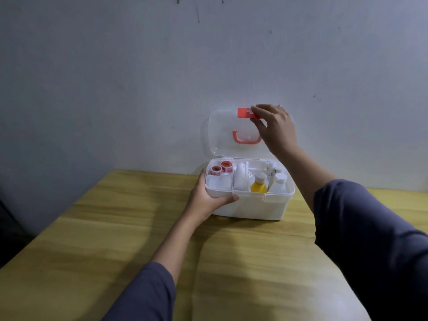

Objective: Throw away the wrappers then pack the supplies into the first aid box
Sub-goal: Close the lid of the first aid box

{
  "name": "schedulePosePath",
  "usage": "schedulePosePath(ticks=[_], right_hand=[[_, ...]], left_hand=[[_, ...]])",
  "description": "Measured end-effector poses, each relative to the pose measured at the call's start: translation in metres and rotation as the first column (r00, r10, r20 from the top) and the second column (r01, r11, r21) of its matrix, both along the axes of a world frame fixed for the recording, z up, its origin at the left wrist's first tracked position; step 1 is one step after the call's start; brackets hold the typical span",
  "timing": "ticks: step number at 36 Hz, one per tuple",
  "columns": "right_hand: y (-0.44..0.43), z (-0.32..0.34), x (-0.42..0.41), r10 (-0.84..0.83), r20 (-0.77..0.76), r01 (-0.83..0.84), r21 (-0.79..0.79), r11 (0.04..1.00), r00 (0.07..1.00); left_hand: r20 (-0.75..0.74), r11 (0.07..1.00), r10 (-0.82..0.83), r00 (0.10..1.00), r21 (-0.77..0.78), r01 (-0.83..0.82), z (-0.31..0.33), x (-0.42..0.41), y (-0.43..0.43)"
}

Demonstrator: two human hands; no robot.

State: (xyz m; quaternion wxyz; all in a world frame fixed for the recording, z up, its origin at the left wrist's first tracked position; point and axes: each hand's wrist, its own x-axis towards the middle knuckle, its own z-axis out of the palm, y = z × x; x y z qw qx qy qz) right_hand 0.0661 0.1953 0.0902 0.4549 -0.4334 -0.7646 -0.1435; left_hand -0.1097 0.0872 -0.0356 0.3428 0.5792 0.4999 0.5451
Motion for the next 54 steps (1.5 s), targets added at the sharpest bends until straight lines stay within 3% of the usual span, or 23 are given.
schedulePosePath(ticks=[8, 15, 22, 32, 39, 54], right_hand=[[-0.04, -0.006, 0.015, 0.116, 0.009, -0.116, 0.053, 0.992, 0.993], [-0.086, -0.052, 0.021, 0.157, 0.013, -0.157, 0.112, 0.981, 0.988], [-0.112, -0.092, 0.02, 0.213, -0.011, -0.212, 0.075, 0.974, 0.977], [-0.12, -0.124, 0.029, 0.273, 0.009, -0.273, 0.028, 0.962, 0.962], [-0.12, -0.133, 0.039, 0.237, 0.192, -0.228, -0.067, 0.971, 0.952], [-0.109, -0.116, 0.024, 0.086, 0.13, -0.071, -0.119, 0.99, 0.988]], left_hand=[[0.033, 0.999, 0.03, 0.999, -0.021, -0.03, 0.003, 0.004, -0.003], [0.062, 0.99, 0.124, 0.99, -0.067, -0.12, -0.001, 0.009, -0.004], [0.157, 0.989, 0.142, 0.977, -0.067, -0.132, -0.002, 0.015, -0.009], [0.135, 0.986, 0.165, 0.977, -0.02, -0.163, -0.008, 0.016, -0.011], [0.111, 0.993, 0.116, 0.987, 0.0, -0.117, -0.011, 0.01, -0.01], [0.081, 0.997, 0.08, 0.993, 0.003, -0.081, -0.019, 0.002, -0.004]])
